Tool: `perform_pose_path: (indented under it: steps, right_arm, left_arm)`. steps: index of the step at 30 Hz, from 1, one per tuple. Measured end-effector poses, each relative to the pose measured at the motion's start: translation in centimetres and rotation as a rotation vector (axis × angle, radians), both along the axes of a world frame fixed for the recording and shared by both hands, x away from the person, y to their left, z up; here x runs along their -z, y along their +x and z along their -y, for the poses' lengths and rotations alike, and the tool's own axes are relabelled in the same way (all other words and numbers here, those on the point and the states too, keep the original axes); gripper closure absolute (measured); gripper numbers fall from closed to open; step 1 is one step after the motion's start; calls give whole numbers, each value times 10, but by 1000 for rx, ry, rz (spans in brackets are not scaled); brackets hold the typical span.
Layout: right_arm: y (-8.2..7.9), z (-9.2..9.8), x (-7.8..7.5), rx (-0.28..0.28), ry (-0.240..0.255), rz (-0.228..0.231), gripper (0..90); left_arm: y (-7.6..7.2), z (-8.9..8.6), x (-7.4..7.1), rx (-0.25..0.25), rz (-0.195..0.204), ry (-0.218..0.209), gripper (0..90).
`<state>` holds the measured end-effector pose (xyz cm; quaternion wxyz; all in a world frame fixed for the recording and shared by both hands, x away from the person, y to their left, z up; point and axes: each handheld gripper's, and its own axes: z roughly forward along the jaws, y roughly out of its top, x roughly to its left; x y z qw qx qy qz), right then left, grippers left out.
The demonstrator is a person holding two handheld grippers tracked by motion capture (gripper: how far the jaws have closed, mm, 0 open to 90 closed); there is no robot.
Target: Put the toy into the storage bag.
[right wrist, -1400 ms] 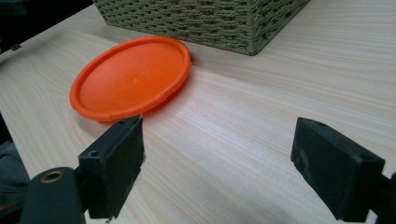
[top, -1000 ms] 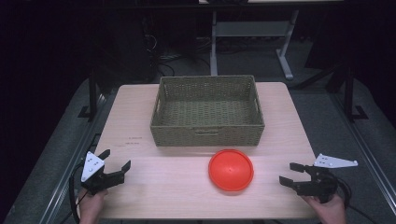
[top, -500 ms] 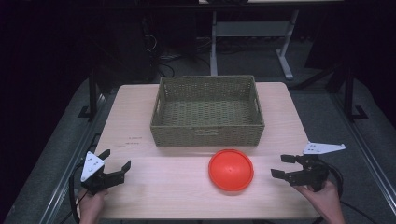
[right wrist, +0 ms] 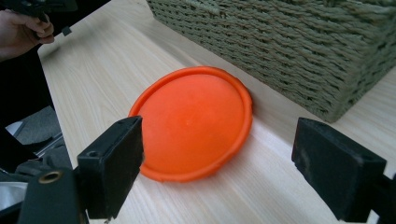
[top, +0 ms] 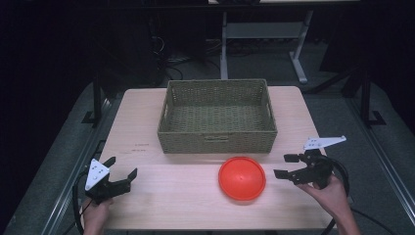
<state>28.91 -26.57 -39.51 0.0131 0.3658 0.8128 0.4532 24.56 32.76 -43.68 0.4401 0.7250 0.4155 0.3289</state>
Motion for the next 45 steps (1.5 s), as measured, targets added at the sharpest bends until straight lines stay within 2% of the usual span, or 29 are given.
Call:
perform_pose_path:
  steps: [11, 21, 32, 35, 39, 45]
  right_arm:
    - [17, -21, -7, -45, -22, -45, 160]
    - [30, -36, -7, -73, -47, -84, 160]
    - [46, -42, 6, -83, -78, -154, 168]
    - [53, -44, 14, -85, -89, -189, 191]
    - [59, -46, 22, -83, -111, -214, 217]
    - [66, -47, 38, -98, -122, -268, 289]
  left_arm:
    - [0, -1, -1, -6, 1, -8, 127]
    - [0, -1, -1, -8, 3, -10, 127]
    - [0, 0, -1, -6, 2, -12, 127]
    - [0, 1, -1, -6, 4, -10, 127]
    - [1, 0, -1, -9, -1, -11, 127]
    - [1, 1, -1, -10, -1, -11, 127]
